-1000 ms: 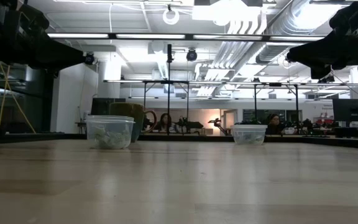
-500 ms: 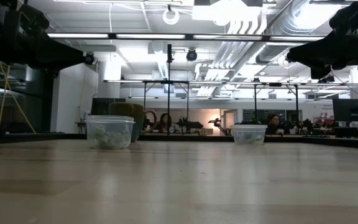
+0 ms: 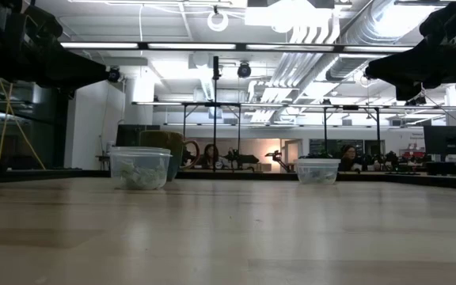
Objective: Pick and place Stevia / Truvia into bins
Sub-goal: Return to Home Position
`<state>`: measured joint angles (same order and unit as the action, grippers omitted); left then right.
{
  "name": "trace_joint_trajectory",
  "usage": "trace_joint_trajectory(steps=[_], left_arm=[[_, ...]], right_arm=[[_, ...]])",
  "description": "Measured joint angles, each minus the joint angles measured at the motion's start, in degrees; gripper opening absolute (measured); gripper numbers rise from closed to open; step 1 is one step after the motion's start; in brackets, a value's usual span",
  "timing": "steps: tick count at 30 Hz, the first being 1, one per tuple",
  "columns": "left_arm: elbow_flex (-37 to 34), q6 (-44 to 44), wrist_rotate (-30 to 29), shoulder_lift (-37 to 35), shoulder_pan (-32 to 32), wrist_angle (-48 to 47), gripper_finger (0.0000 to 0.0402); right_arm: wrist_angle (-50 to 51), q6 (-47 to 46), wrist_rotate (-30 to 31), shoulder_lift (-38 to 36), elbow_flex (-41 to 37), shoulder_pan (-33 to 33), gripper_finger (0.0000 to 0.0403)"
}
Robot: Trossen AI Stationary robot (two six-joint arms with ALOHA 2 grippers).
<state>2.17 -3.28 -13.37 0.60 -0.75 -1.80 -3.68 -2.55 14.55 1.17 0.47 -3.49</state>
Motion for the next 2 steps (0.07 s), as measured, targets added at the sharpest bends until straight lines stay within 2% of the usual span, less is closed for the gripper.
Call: trace_joint_trajectory(steps=[2], left_arm=[[0.00, -0.01, 0.00, 0.00, 0.00, 0.00, 0.0145]], right_arm=[[0.00, 0.00, 0.00, 0.00, 0.00, 0.00, 0.0071]])
